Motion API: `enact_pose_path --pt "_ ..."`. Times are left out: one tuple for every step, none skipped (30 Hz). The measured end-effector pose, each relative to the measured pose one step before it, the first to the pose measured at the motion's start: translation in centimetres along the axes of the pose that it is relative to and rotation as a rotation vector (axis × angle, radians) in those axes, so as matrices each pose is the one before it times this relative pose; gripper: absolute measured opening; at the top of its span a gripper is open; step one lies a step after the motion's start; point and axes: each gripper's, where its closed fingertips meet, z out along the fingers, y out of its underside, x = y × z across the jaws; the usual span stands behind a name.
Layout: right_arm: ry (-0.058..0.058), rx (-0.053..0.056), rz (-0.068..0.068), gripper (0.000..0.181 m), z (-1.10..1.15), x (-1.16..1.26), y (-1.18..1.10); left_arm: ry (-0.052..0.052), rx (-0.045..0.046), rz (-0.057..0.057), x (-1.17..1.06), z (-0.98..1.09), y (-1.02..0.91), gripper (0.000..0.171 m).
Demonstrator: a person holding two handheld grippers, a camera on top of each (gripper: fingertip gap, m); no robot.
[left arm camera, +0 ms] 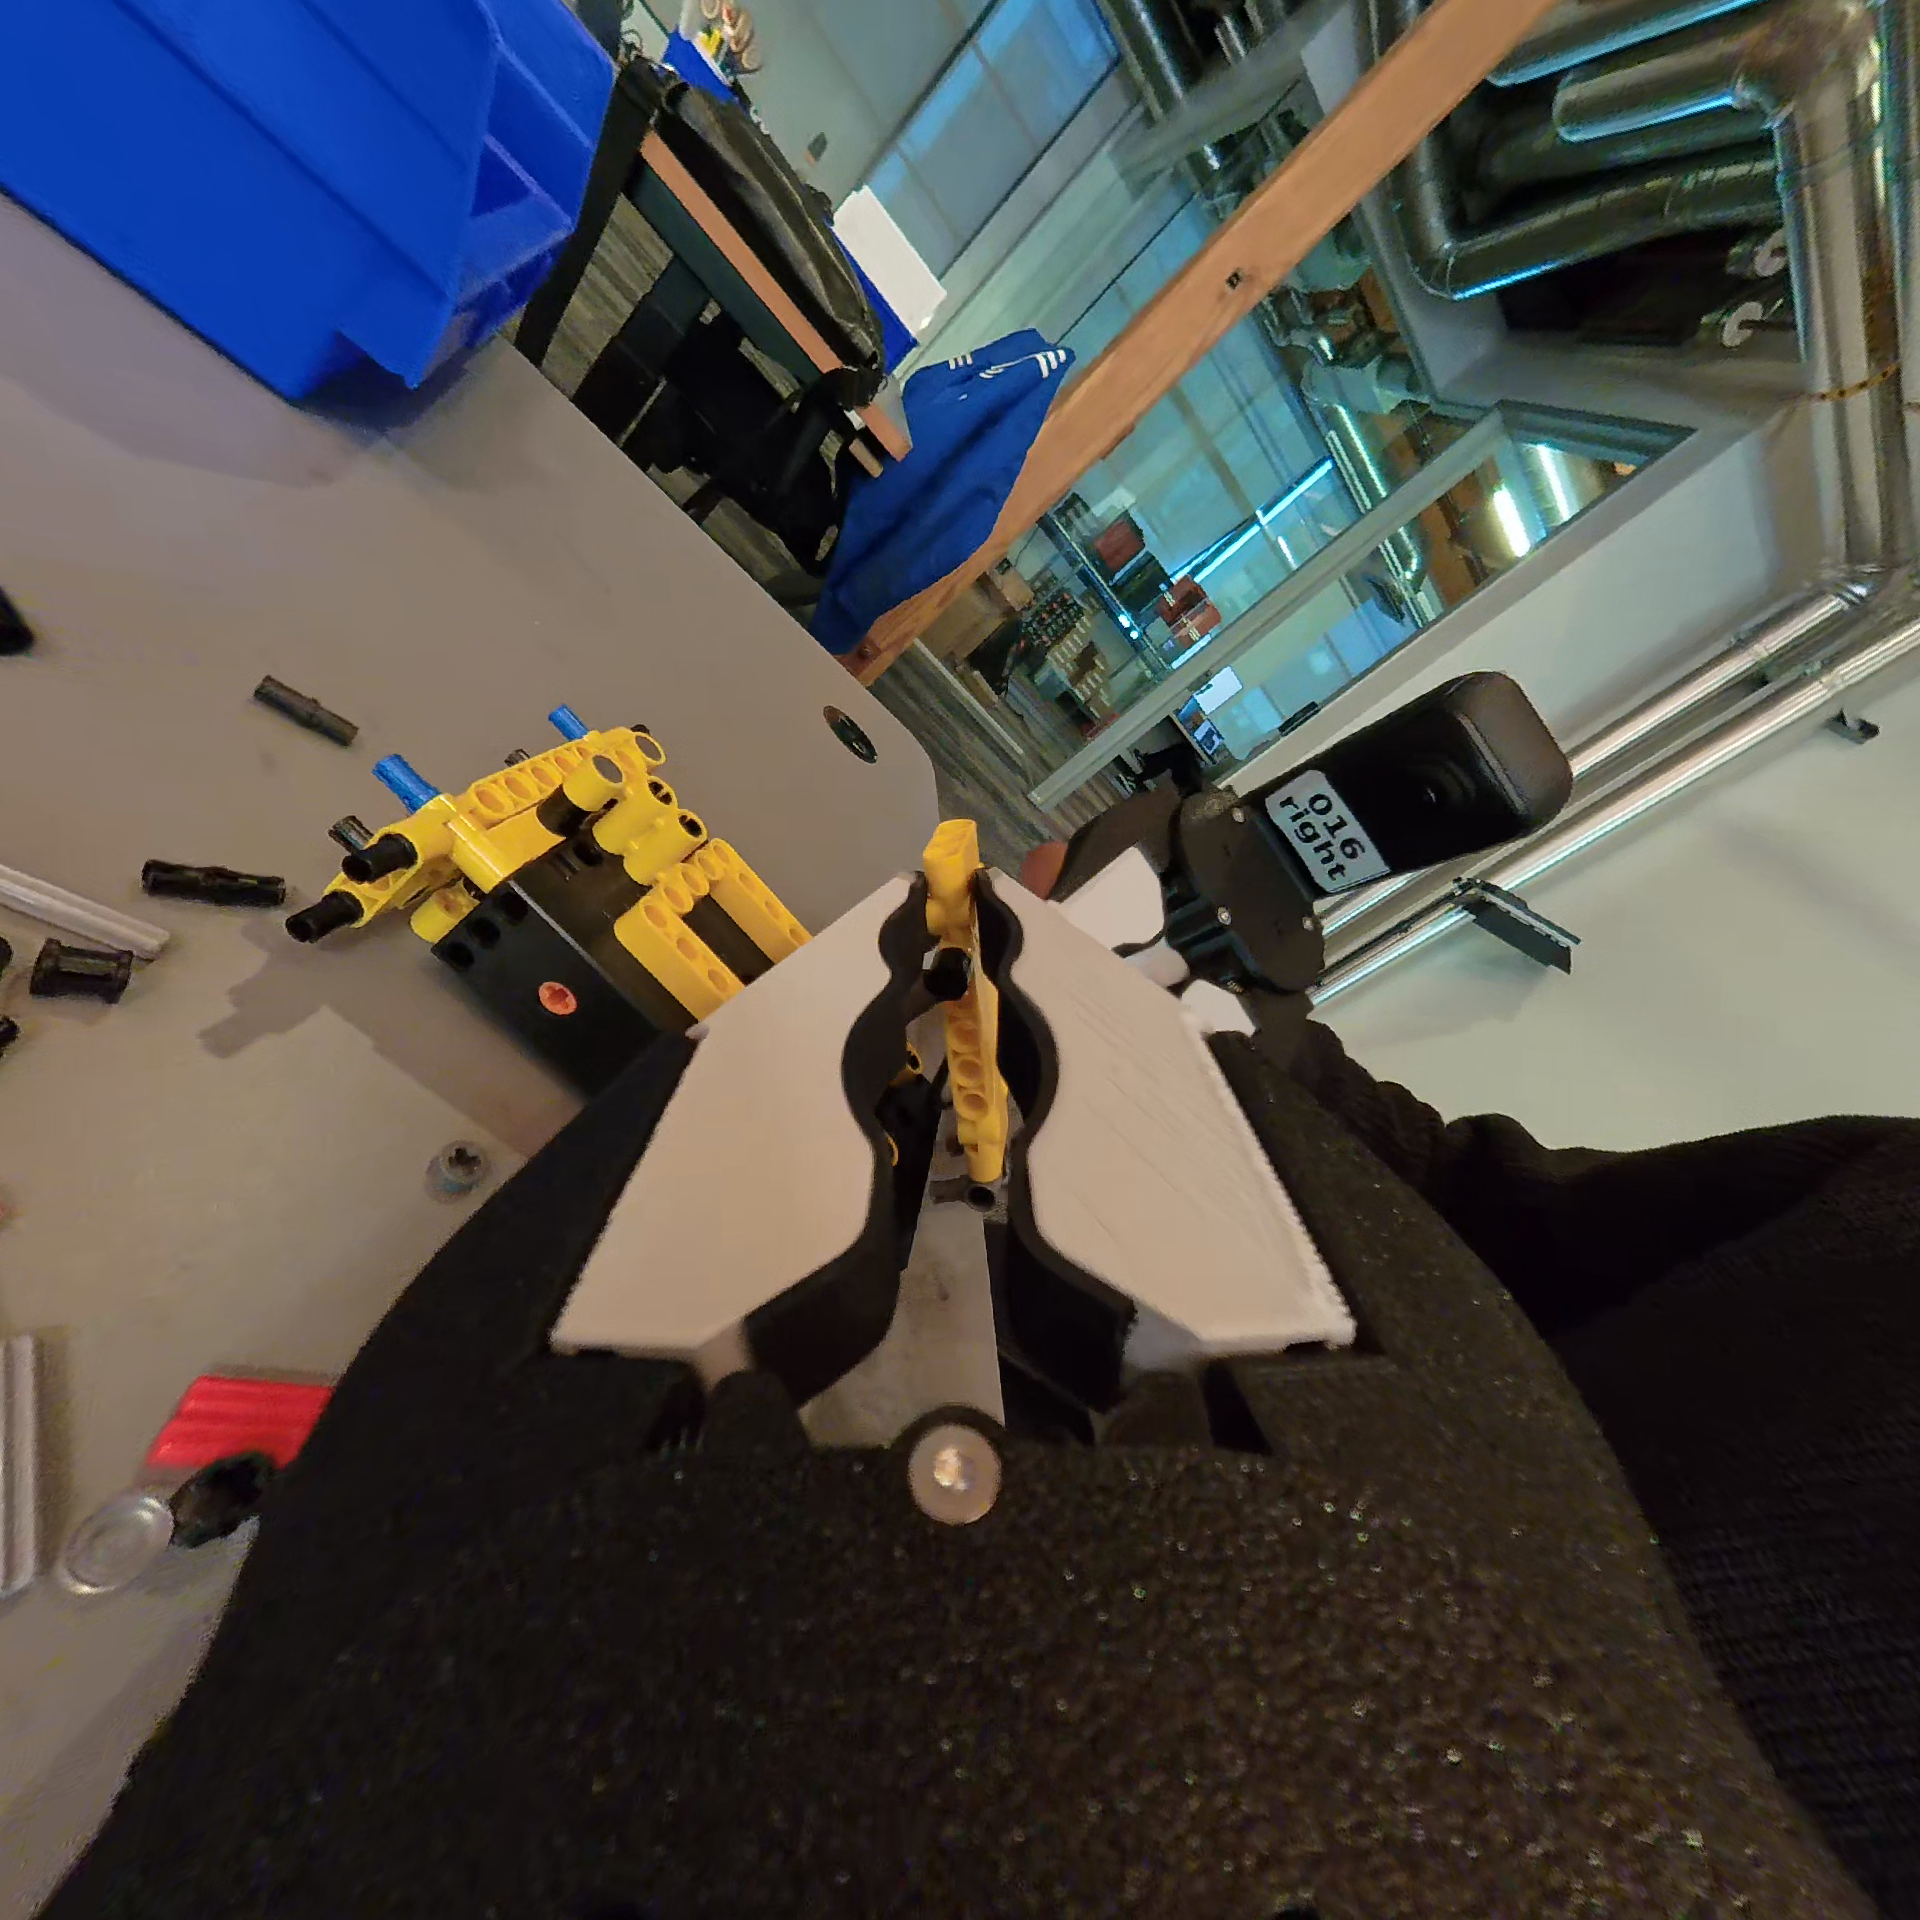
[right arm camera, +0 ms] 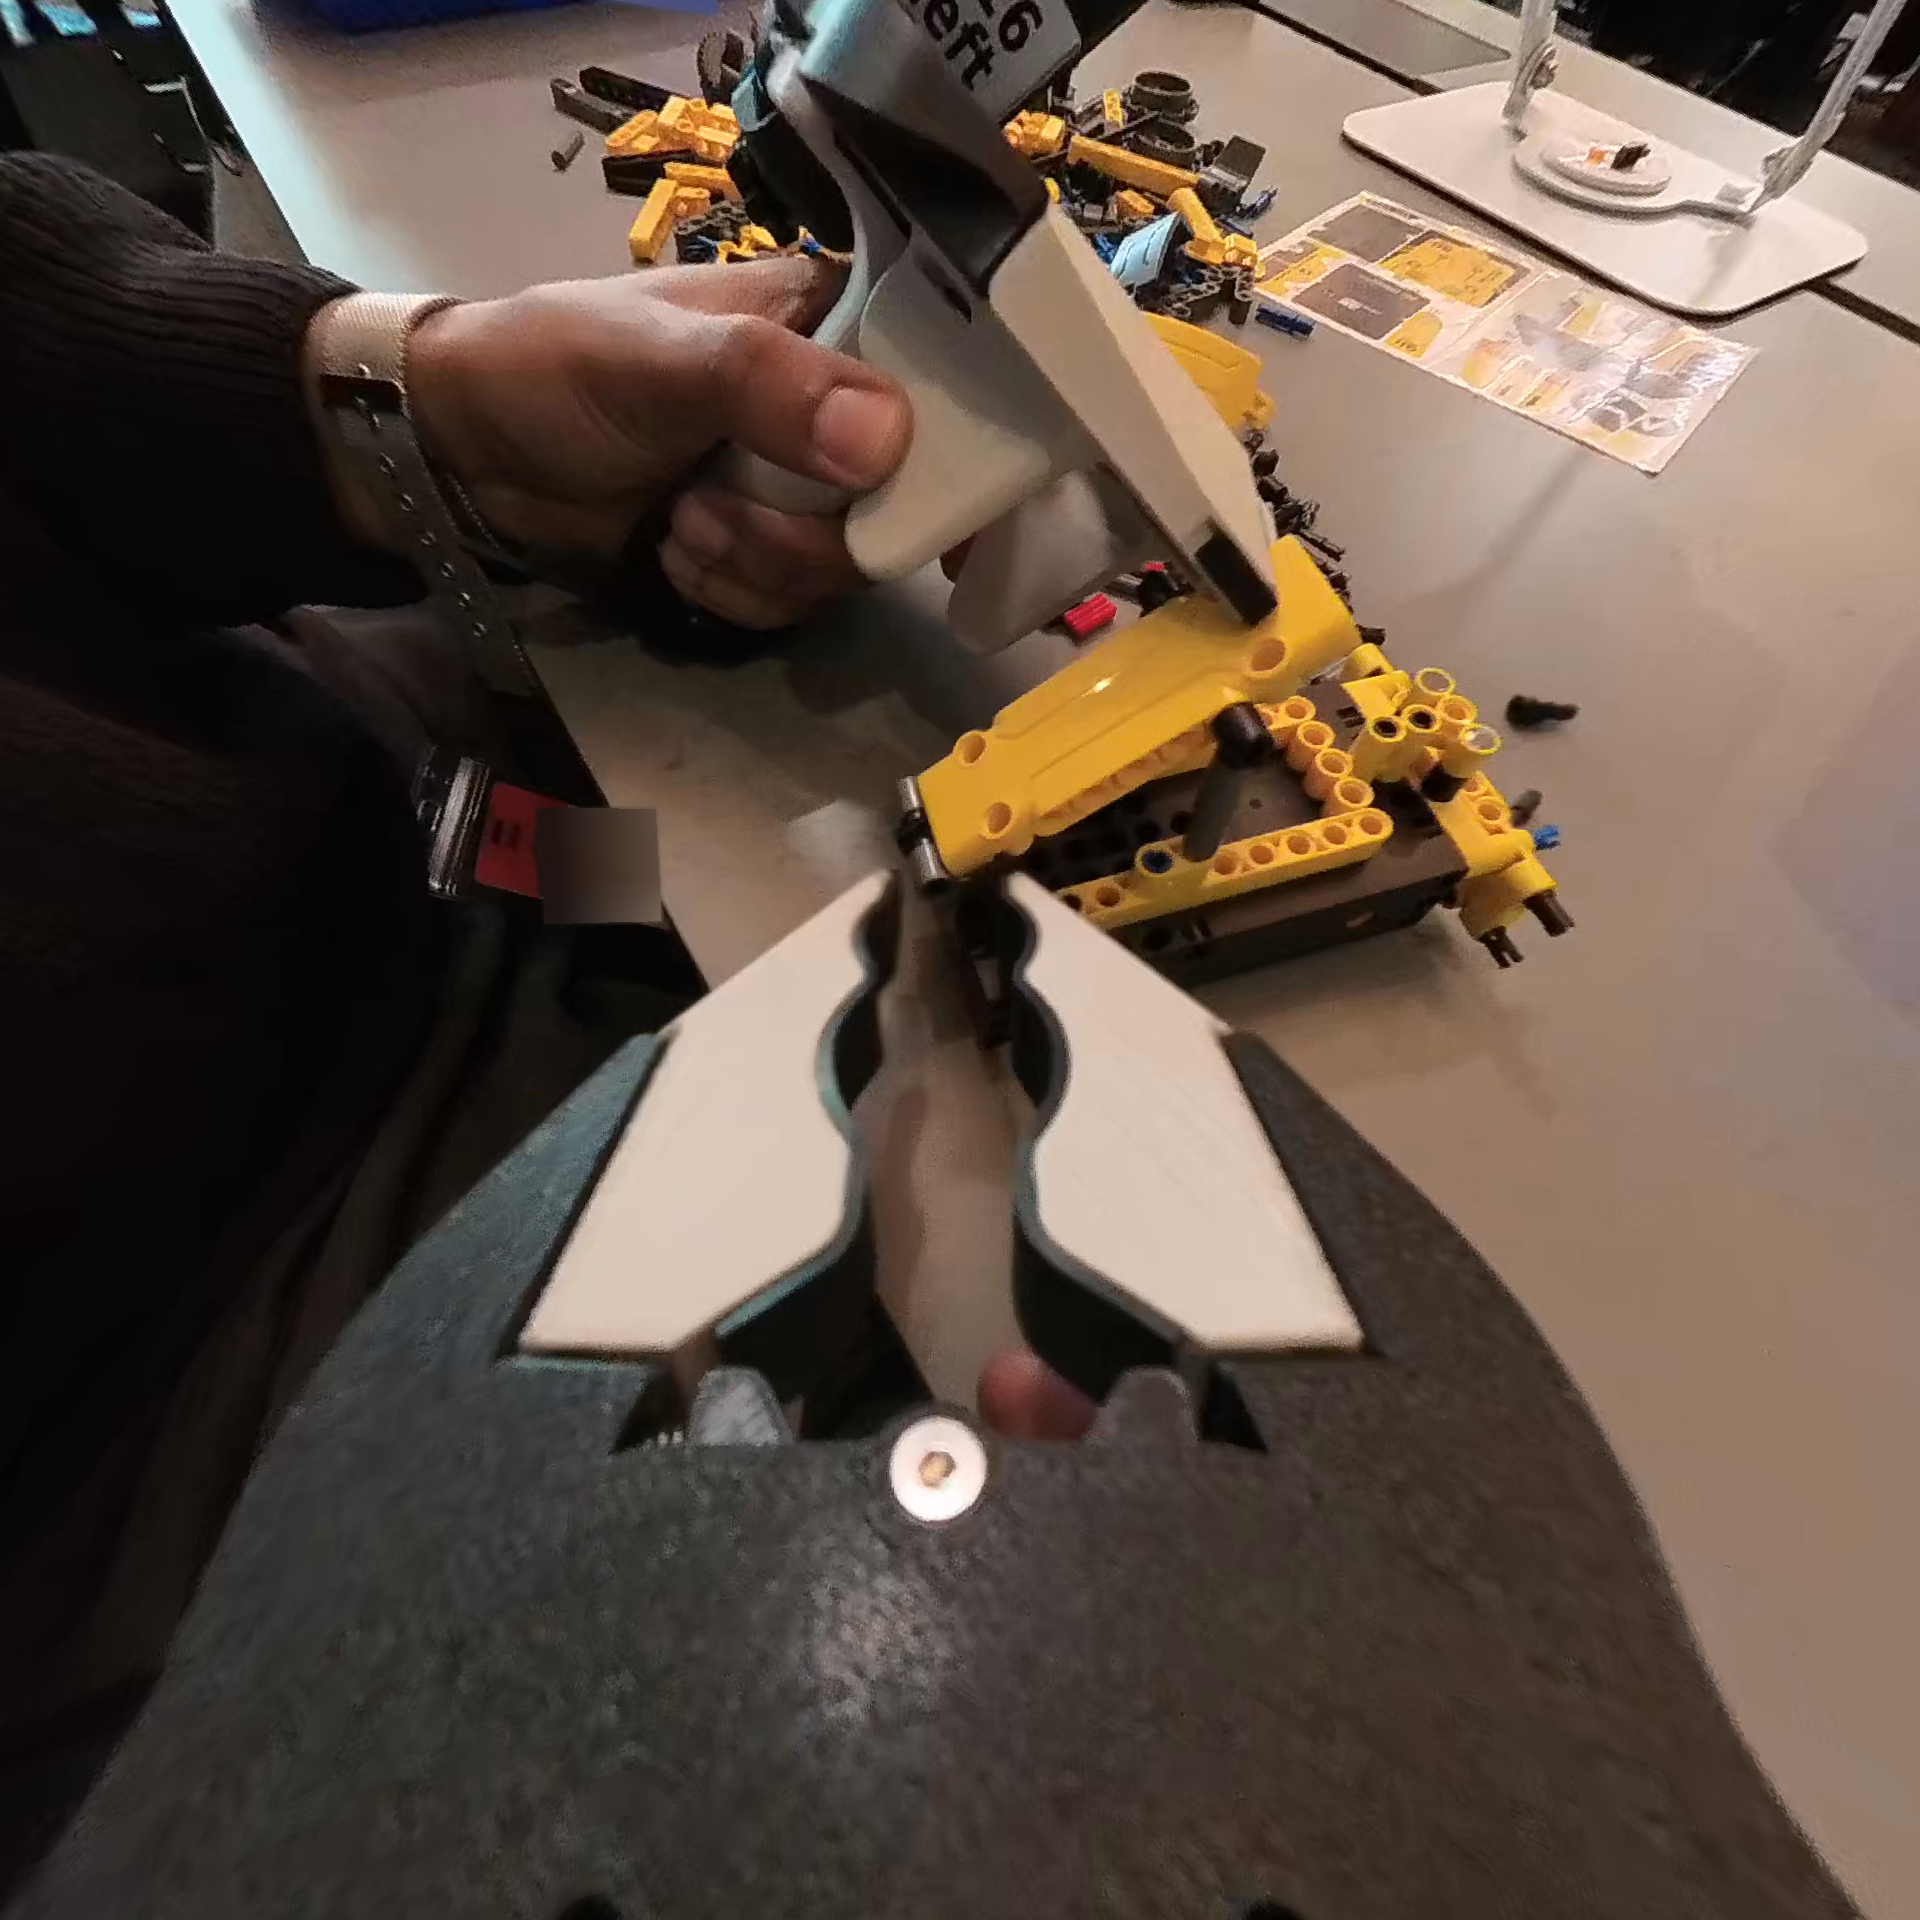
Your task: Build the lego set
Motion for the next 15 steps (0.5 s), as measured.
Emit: enact_pose_path --pt "-0.0130 -0.0056 -0.0052 0.009 0.121 -0.121 0.128 0.0011 0.00066 -0.0023 -0.011 -0.021 -0.011 0.008" --pt "-0.0045 0.0047 0.0036 0.009 0.065 -0.011 -0.022 0.0009 0.00220 -0.0033 -0.021 -0.031 -0.032 0.008" --pt "-0.0031 0.0053 0.0066 0.009 -0.002 0.057 -0.021 -0.0001 0.00284 -0.0042 -0.047 -0.067 -0.048 0.008" --pt "0.0016 0.0013 0.0081 0.009 -0.084 0.129 0.019 -0.0027 0.00368 -0.0039 -0.077 -0.082 -0.080 0.008" --pt "0.0037 -0.0024 0.0064 0.008 -0.177 0.160 0.048 -0.0034 0.01158 -0.0004 -0.048 -0.172 -0.208 0.008" --pt "0.0013 -0.0031 0.0037 0.008 -0.225 0.135 0.080 -0.0030 0.02472 0.0077 0.023 -0.282 -0.409 0.008" --pt "0.0015 -0.0036 0.0047 0.009 -0.192 0.147 0.126 -0.0073 0.02955 0.0154 0.020 -0.359 -0.475 0.009" --pt "0.0008 -0.0031 0.0105 0.009 -0.155 0.163 0.125 -0.0106 0.02558 0.0144 -0.043 -0.364 -0.427 0.009" --pt "-0.0021 0.0006 0.0127 0.009 -0.139 0.108 0.053 -0.0190 0.01363 0.0102 -0.225 -0.284 -0.254 0.009" --pt "-0.0041 0.0010 0.0086 0.009 -0.082 0.053 0.049 -0.0196 0.00498 0.0087 -0.236 -0.171 -0.094 0.009" --pt "-0.0016 -0.0014 0.0042 0.009 -0.049 0.076 0.064 -0.0159 -0.00086 0.0080 -0.170 -0.061 0.019 0.009" --pt "-0.0011 0.0003 0.0014 0.009 -0.039 0.044 0.007 -0.0154 -0.00588 0.0059 -0.160 0.046 0.107 0.009" --pt "-0.0023 0.0006 -0.0028 0.009 -0.032 0.020 -0.023 -0.0067 -0.00959 0.0033 -0.044 0.099 0.147 0.010" --pt "-0.0009 -0.0018 -0.0083 0.009 -0.022 0.017 -0.015 -0.0044 -0.00965 0.0022 -0.027 0.096 0.138 0.010" --pt "0.0015 -0.0007 -0.0126 0.008 -0.038 0.021 -0.042 -0.0072 -0.00655 0.0020 -0.058 0.065 0.101 0.010"
